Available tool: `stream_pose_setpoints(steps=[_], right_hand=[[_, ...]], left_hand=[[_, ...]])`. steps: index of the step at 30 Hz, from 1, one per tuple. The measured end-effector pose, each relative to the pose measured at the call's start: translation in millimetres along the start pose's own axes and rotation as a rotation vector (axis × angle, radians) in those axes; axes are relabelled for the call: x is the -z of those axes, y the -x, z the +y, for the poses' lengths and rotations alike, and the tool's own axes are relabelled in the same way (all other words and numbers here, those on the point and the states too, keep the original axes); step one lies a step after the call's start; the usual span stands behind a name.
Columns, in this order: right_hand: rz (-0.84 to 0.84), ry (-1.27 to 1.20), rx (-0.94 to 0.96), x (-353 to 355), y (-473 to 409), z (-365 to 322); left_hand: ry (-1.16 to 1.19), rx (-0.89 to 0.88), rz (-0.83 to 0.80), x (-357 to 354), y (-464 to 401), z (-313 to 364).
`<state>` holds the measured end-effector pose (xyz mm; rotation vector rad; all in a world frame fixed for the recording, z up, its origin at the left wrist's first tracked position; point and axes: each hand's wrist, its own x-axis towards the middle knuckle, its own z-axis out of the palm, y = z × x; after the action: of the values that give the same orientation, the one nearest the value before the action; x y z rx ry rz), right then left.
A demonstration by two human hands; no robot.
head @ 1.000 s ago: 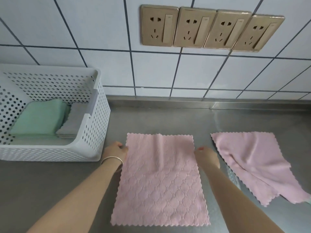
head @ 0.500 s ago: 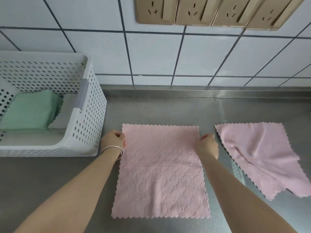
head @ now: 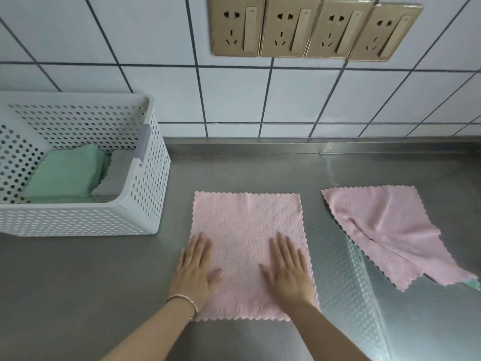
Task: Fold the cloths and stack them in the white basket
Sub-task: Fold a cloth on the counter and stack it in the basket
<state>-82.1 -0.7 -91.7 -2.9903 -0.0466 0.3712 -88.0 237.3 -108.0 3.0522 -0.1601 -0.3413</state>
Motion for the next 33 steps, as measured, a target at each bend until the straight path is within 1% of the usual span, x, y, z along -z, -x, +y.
stream_pose_setpoints(steps=[1,3,5,7,8,10,12,14,16,18,19,22,25,28,30,32,33], right_hand=[[-0.017,0.002,-0.008,1,6,12],[0.007,-0.001,-0.014,2,12,29],[0.032,0.040,-0.032,2,10,36],[0.052,0.066,-0.054,10,11,31],[0.067,0.049,-0.019,16,15,26],[0.122,0.013,0.171,22,26,16],[0.154,-0.002,0.378,18,45,9],[0.094,-0.004,0.452,8,59,5],[0.061,-0.013,0.444,-2,68,6],[0.097,-0.073,0.424,-2,68,11],[0.118,-0.095,0.402,1,66,15],[0.127,-0.200,0.288,12,64,34],[0.114,-0.298,0.163,17,61,60],[0.031,-0.347,0.090,32,53,70],[-0.049,-0.373,0.007,49,41,73],[-0.134,-0.408,-0.027,67,26,73],[-0.162,-0.447,-0.049,74,17,72]], left_hand=[[0.001,0.032,-0.014,2,2,-7],[0.000,0.073,-0.068,8,4,-13],[0.001,0.062,-0.118,12,3,-14],[-0.019,0.037,-0.095,20,3,-9],[-0.023,-0.010,-0.033,22,5,-6],[0.013,-0.158,0.071,28,10,7],[0.058,-0.306,0.099,30,19,19],[0.066,-0.405,0.056,23,31,27],[0.031,-0.424,-0.012,17,41,31],[0.004,-0.401,-0.045,16,44,29],[0.003,-0.410,-0.044,18,44,26],[0.027,-0.500,0.057,22,42,10],[0.125,-0.453,0.038,26,43,-14],[0.245,-0.362,-0.019,39,39,-30],[0.367,-0.233,-0.145,59,27,-33],[0.454,-0.075,-0.344,80,9,-33],[0.488,-0.031,-0.379,88,0,-34]])
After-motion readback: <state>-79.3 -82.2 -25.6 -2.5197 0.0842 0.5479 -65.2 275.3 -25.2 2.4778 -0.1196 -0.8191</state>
